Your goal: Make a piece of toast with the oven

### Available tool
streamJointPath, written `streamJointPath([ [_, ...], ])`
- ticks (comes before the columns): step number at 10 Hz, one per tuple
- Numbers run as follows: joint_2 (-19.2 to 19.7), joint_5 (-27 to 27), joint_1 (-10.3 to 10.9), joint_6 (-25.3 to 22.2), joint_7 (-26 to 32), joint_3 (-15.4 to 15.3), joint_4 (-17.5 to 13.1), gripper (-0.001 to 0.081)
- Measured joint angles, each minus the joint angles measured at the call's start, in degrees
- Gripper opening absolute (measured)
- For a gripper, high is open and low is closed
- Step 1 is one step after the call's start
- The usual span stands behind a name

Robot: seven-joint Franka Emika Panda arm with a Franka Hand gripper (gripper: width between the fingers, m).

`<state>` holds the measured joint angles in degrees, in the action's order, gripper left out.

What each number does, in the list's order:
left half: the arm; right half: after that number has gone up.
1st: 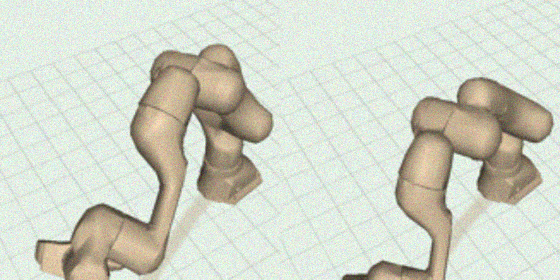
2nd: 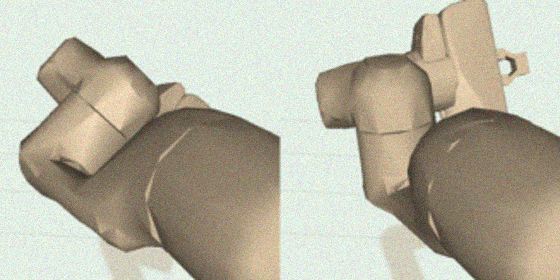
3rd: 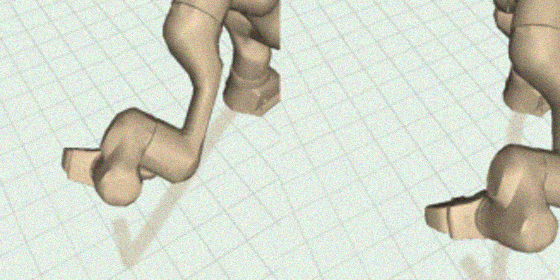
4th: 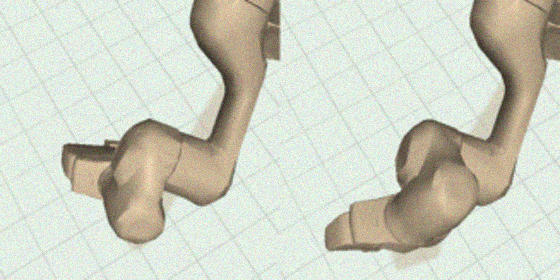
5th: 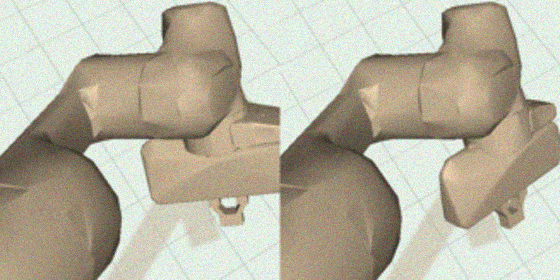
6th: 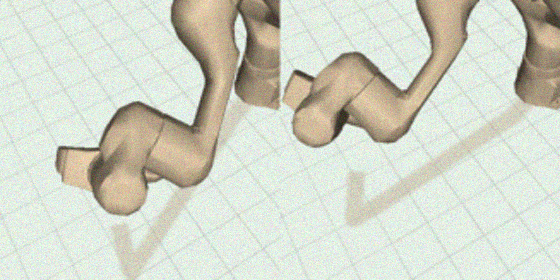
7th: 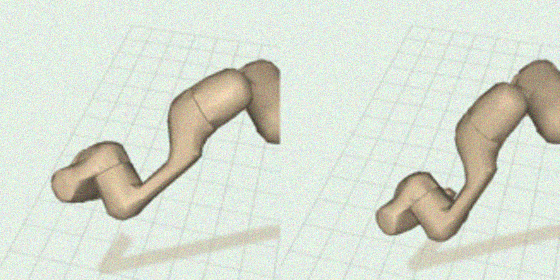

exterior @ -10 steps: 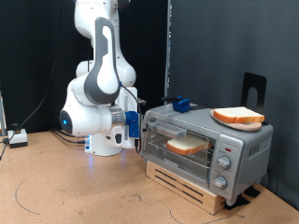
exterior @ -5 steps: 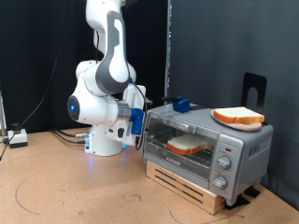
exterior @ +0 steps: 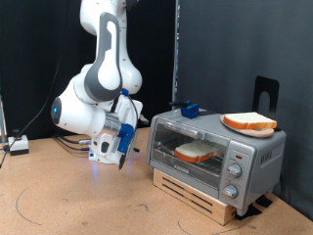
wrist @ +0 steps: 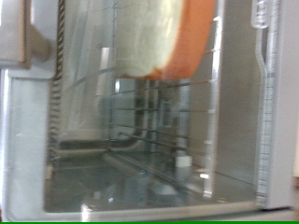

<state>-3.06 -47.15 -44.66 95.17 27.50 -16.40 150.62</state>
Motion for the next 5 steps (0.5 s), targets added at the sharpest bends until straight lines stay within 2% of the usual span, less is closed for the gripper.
streamJointPath([
  [1,1.80,0.78,-0.59,0.26,0.00,0.38,-1.33,0.0809],
  [3,1.80,-0.47,-0.55,0.23,0.26,0.16,-1.23,0.0809],
  [4,1.85,-4.35,-0.41,-0.70,0.30,-0.18,-1.29,0.0809],
  [5,2.02,-11.11,-0.02,-1.31,2.40,-0.93,-1.36,0.0809],
])
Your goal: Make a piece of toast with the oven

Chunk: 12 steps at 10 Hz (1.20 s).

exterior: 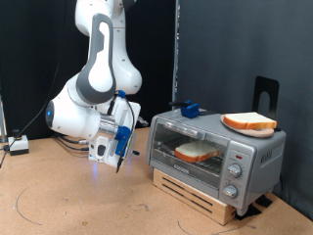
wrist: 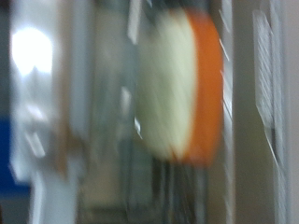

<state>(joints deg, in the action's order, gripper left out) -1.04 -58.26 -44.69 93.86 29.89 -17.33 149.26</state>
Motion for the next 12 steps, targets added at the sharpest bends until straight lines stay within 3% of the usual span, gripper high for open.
streamJointPath([
  [1,0.65,-4.93,0.52,-1.64,0.98,-0.92,-0.38,0.0809],
  [4,5.91,-5.59,2.41,-6.08,-6.53,-3.61,-5.70,0.0809],
  [7,9.16,-4.36,5.05,-0.81,-5.44,-5.93,-10.35,0.0809],
  [8,9.21,-3.90,4.88,-2.65,-6.24,-5.78,-10.27,0.0809],
  [10,9.49,0.15,3.57,-11.19,-4.42,-5.10,-10.73,0.0809],
  [12,11.45,1.72,3.40,-10.11,-1.67,-5.11,-13.65,0.0809],
])
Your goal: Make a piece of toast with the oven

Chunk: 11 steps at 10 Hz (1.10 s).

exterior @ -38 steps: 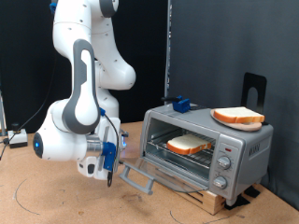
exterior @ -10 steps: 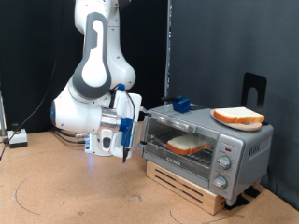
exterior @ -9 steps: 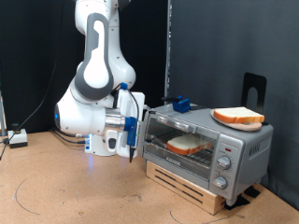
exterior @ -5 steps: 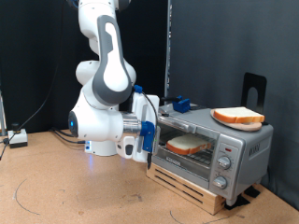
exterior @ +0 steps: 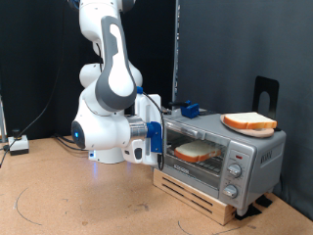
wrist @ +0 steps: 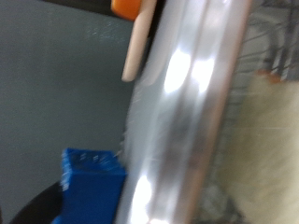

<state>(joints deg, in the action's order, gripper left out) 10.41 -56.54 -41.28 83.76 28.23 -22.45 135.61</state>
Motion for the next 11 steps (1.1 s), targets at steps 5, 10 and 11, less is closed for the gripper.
streamJointPath([
  [5,7.35,-2.86,1.71,12.61,-2.74,-0.29,-6.99,0.0809],
  [10,13.90,-1.50,2.85,14.73,3.19,-1.04,-12.88,0.0809],
  [11,15.61,-1.79,3.60,16.71,3.17,-1.10,-14.27,0.0809],
])
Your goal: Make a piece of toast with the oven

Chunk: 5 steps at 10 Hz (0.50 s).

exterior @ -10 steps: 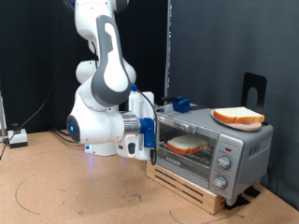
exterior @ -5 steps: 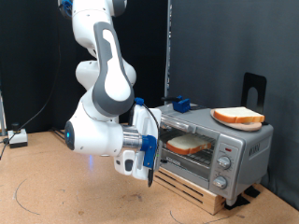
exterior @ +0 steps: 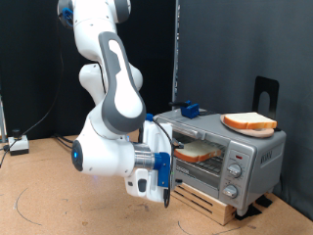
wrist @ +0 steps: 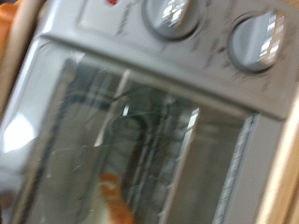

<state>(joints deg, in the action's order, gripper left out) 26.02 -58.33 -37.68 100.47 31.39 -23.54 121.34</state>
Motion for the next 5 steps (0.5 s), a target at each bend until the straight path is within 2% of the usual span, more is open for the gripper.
streamJointPath([
  [3,5.18,-1.58,2.35,5.56,-0.34,-0.17,-4.18,0.0809],
  [5,5.44,-1.53,2.37,5.36,-1.53,-0.16,-4.37,0.0809],
])
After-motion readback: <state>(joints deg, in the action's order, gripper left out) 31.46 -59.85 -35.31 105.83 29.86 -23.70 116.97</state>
